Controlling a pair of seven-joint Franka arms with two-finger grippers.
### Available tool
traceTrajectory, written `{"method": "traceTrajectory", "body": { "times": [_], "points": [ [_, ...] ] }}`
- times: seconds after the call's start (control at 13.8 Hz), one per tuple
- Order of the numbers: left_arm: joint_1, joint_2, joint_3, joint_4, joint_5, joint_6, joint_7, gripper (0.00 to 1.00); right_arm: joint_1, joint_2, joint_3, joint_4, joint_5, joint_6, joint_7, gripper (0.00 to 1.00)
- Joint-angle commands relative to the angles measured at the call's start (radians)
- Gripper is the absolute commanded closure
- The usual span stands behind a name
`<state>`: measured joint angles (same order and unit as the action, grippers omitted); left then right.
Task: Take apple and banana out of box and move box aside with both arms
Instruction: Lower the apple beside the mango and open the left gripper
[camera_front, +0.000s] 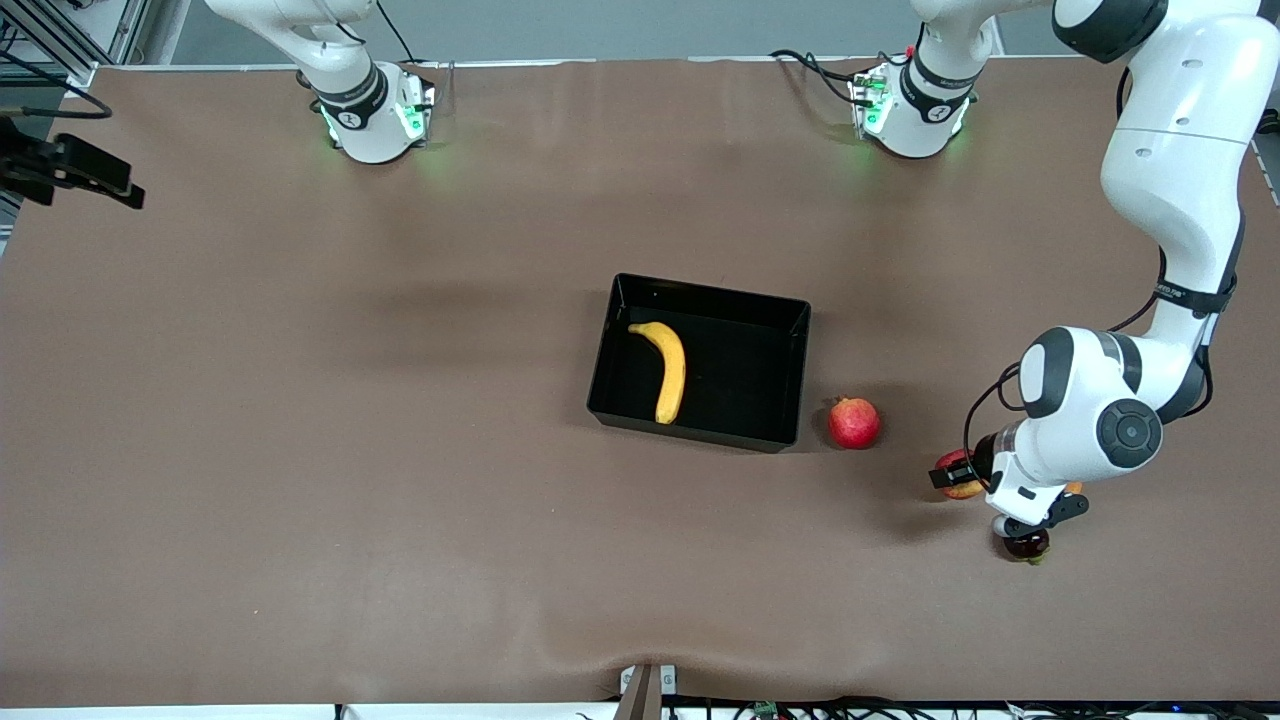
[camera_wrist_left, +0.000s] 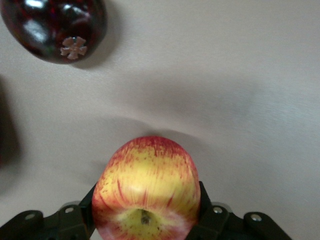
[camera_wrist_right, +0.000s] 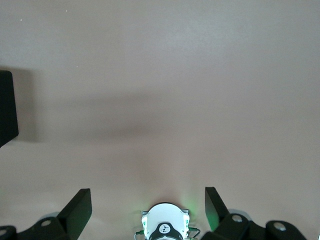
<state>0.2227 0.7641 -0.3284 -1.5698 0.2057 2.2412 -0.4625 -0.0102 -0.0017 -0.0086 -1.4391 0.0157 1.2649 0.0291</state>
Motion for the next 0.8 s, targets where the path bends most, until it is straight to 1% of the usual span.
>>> {"method": "traceTrajectory", "body": {
  "times": [0.0,0.07,0.15,0.22,0.51,0.58,0.73],
  "points": [
    [-0.003,0.043,0.005,0.025,0.023,0.034,-0.01,0.96,0.022,0.026,-0.004,0.003,-0.002,0.014,0.014,0.0],
    [-0.003,0.047,0.005,0.027,0.02,0.035,-0.016,0.65,0.029,0.029,-0.002,0.003,0.001,0.014,0.014,0.0],
    [-0.002,0.043,0.005,0.027,0.023,0.035,-0.016,0.06,0.032,0.031,-0.004,0.003,0.013,0.016,0.015,0.0],
    [0.003,0.035,0.005,0.027,0.018,0.035,-0.016,0.0,0.03,0.04,-0.004,0.003,0.03,0.017,0.014,0.0],
    [0.012,-0.029,-0.011,0.02,0.009,0.005,-0.019,0.0,0.032,0.08,-0.005,0.003,0.053,0.073,0.014,0.0],
    [0.007,-0.052,-0.018,0.02,0.008,-0.027,-0.021,0.0,0.033,0.097,-0.004,0.003,0.056,0.097,0.014,0.0],
    [0.004,-0.104,-0.058,0.019,0.003,-0.093,-0.022,0.0,0.05,0.129,-0.004,0.003,0.053,0.117,0.015,0.0]
  ]
}}
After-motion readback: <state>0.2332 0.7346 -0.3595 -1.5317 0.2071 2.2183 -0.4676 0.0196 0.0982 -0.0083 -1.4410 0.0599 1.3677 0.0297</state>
